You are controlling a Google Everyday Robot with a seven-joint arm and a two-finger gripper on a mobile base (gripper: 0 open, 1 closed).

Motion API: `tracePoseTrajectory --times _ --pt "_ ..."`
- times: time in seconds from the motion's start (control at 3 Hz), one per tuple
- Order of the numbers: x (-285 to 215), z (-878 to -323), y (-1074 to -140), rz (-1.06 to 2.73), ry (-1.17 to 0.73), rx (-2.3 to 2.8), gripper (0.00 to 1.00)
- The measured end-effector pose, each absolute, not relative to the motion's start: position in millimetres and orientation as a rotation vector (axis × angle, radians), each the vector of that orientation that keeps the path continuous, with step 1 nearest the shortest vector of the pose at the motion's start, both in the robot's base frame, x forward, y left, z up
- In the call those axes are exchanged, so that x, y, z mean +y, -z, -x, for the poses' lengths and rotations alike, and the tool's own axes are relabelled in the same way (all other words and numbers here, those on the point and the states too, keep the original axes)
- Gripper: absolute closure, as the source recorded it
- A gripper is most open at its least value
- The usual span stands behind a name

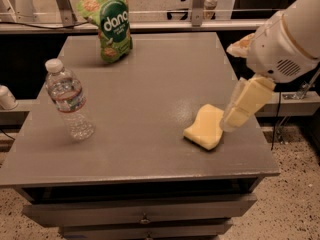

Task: Move water bottle near green rice chip bag

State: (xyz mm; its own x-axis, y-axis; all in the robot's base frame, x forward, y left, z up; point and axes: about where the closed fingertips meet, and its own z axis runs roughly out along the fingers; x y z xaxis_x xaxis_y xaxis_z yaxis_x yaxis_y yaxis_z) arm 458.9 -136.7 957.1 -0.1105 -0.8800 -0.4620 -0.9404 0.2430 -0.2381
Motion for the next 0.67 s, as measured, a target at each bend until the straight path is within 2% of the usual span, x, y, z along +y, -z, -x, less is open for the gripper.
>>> tracePoseTrajectory --times 0.67 --pt "-37.0 -459.6 -943.9 1.543 -0.561 1.796 0.00"
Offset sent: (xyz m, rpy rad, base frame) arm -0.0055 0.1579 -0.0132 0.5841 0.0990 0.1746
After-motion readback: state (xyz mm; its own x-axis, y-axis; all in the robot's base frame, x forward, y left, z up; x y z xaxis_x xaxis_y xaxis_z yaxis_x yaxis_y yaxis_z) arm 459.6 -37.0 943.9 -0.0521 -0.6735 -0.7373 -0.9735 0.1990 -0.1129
